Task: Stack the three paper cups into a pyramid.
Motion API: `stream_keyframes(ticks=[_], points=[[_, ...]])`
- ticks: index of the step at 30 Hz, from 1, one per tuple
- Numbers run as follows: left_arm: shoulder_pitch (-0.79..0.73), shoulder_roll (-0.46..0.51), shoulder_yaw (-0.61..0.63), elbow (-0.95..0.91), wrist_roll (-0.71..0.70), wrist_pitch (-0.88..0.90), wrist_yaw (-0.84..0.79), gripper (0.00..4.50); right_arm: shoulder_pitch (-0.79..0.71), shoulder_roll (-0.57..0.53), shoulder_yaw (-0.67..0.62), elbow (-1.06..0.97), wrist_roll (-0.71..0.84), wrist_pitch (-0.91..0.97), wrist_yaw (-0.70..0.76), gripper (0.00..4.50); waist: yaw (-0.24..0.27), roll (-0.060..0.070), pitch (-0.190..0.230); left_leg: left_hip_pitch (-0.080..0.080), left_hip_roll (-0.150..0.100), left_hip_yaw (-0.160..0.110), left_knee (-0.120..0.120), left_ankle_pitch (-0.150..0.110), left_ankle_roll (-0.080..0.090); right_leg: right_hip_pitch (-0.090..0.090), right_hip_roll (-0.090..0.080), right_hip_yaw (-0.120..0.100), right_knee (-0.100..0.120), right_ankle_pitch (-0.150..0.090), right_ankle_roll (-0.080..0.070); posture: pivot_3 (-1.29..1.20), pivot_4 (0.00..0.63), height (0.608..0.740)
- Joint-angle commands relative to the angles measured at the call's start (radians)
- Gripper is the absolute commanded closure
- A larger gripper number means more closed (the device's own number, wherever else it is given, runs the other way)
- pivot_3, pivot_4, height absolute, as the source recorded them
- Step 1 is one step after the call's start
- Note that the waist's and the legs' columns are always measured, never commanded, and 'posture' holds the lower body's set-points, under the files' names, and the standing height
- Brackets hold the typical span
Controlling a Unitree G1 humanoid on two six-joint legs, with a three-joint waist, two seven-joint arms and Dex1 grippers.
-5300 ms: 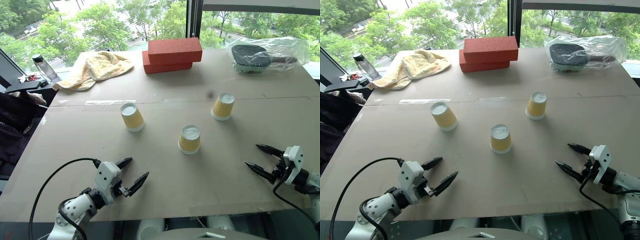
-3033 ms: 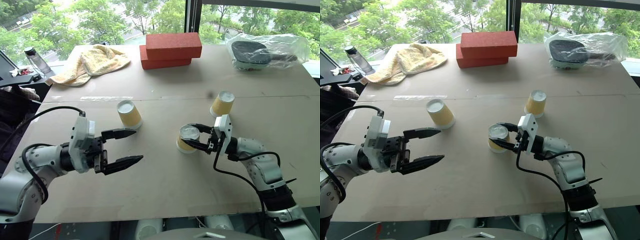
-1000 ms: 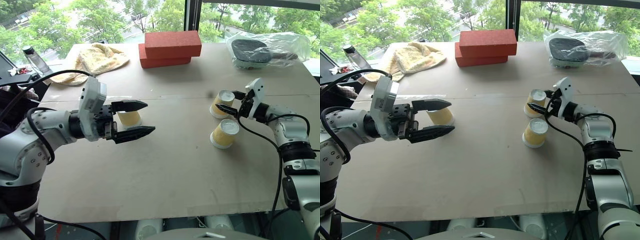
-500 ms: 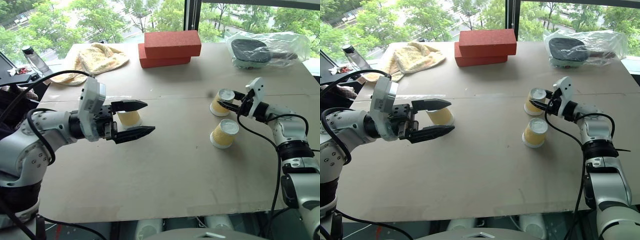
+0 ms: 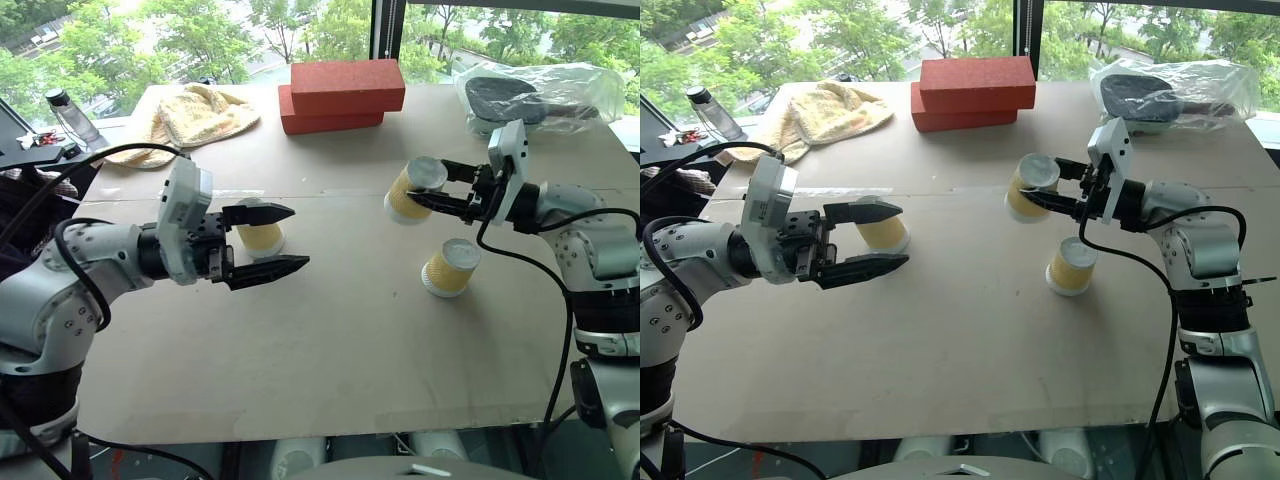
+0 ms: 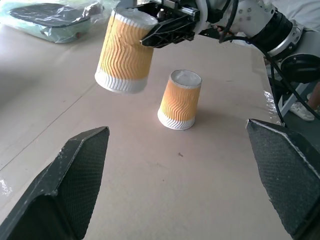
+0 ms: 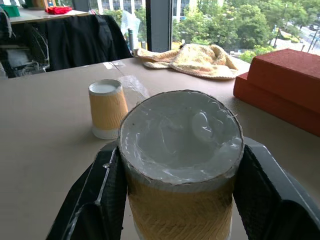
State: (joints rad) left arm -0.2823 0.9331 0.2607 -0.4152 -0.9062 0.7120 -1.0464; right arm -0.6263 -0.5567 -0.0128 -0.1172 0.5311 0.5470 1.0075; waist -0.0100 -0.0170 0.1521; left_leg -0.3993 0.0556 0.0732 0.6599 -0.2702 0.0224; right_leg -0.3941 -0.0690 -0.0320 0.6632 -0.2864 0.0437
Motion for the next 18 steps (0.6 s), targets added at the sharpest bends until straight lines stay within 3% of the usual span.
stream_keyframes(ticks=[1, 9, 15, 18], points=[[-0.004, 0.001, 0.013, -0.018, -0.005, -0.009, -0.006, 0.0, 0.02, -0.022, -0.045, -0.094, 0.045, 0.049, -0.041, 2.34, 0.0, 0.0, 0.0, 0.0, 0.0, 0.0, 0.0, 0.0, 0.0, 0.0, 0.0, 0.0, 0.0, 0.0, 0.0, 0.0, 0.15, 0.73], [-0.02, -0.001, -0.005, -0.005, 0.002, -0.014, -0.019, 0.0, 0.118, -0.099, -0.21, 0.099, -0.027, -0.089, -0.111, 2.34, 0.006, 0.0, 0.0, 0.0, -0.002, 0.0, 0.002, 0.0, 0.0, 0.001, 0.0, 0.001, 0.0, 0.0, 0.0, 0.0, 0.15, 0.73], [-0.02, -0.002, -0.02, -0.007, 0.009, -0.025, -0.041, 0.0, 0.343, -0.203, -0.315, 0.236, -0.051, -0.316, 0.061, 2.34, 0.015, 0.0, 0.0, 0.0, -0.002, 0.001, 0.001, 0.0, 0.0, 0.0, 0.001, 0.001, -0.001, 0.0, 0.0, 0.0, 0.15, 0.73], [-0.006, 0.015, -0.027, -0.015, 0.015, -0.026, -0.073, 0.0, 0.472, -0.246, -0.32, 0.241, -0.034, -0.337, 0.17, 2.34, 0.008, 0.0, 0.0, 0.0, -0.002, 0.001, 0.001, 0.0, 0.0, 0.001, 0.002, 0.002, 0.0, 0.0, 0.0, 0.0, 0.15, 0.73]])
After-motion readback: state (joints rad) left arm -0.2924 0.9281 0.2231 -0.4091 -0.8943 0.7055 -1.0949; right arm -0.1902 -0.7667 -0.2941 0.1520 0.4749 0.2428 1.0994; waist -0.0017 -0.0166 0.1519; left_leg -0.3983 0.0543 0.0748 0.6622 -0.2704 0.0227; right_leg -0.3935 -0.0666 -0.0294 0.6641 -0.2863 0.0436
